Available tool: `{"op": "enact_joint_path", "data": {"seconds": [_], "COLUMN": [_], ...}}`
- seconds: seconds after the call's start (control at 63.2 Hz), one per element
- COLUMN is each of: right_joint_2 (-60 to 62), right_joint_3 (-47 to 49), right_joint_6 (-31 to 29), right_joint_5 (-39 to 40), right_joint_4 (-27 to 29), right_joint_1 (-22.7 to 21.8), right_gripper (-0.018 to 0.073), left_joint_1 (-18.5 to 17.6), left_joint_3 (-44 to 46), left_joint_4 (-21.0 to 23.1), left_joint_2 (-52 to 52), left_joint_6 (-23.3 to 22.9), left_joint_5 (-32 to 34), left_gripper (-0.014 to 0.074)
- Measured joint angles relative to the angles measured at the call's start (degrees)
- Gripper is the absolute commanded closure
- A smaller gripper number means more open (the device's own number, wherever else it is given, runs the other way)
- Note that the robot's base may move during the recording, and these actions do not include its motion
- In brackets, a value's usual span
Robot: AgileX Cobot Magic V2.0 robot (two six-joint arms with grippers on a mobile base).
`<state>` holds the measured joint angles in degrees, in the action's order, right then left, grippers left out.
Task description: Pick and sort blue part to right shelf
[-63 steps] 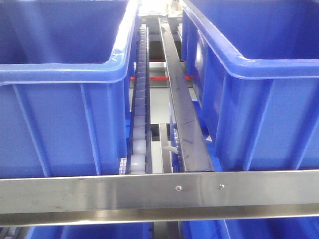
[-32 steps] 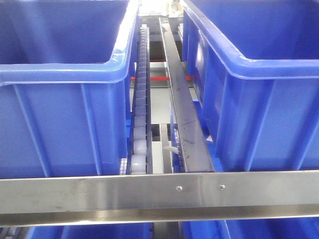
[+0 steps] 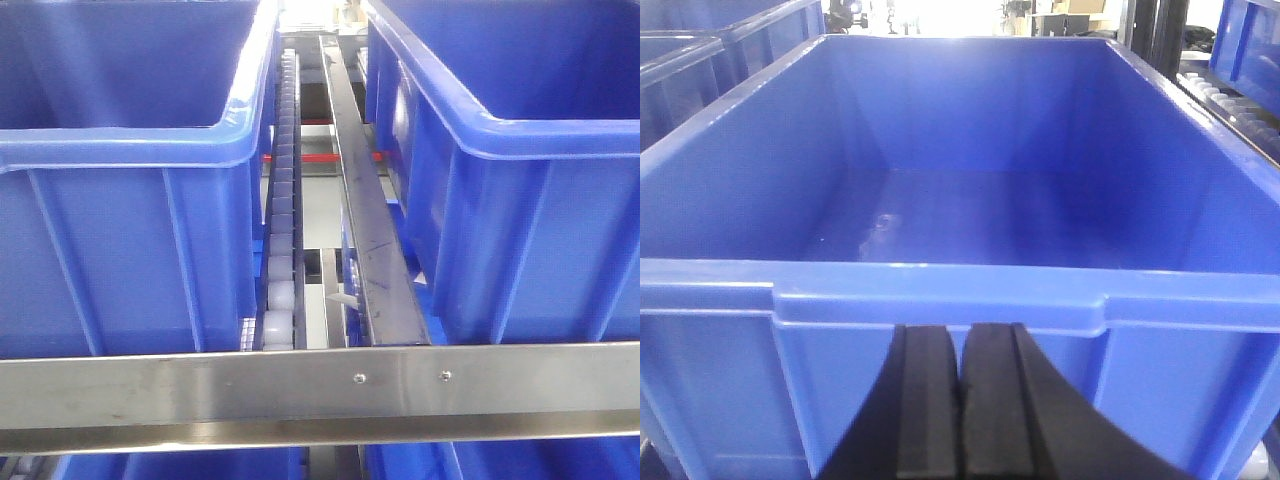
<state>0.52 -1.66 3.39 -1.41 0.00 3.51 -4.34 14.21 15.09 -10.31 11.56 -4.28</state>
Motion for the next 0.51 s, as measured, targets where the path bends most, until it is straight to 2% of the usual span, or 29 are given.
{"op": "enact_joint_path", "data": {"seconds": [0.095,0.174,0.237,0.364,0.506], "right_joint_2": [0.0,0.0,0.0,0.0,0.0], "right_joint_3": [0.0,0.0,0.0,-0.1,-0.1], "right_joint_6": [0.0,0.0,0.0,0.0,0.0], "right_joint_5": [0.0,0.0,0.0,0.0,0.1], "right_joint_4": [0.0,0.0,0.0,0.0,0.0], "right_joint_1": [0.0,0.0,0.0,0.0,0.0], "right_gripper": [0.0504,0.0504,0.0504,0.0504,0.0504], "left_joint_1": [0.0,0.0,0.0,0.0,0.1], "left_joint_3": [-1.6,-4.7,-7.6,-12.3,-14.8], "left_joint_4": [-0.9,-7.3,-10.0,-11.0,-11.4], "left_joint_2": [0.2,1.3,3.4,9.6,10.7], "left_joint_6": [0.0,0.0,0.0,0.0,0.0], "left_joint_5": [0.8,1.7,1.6,1.5,1.4], "left_gripper": [0.0473,0.0473,0.0473,0.0473,0.0473]}}
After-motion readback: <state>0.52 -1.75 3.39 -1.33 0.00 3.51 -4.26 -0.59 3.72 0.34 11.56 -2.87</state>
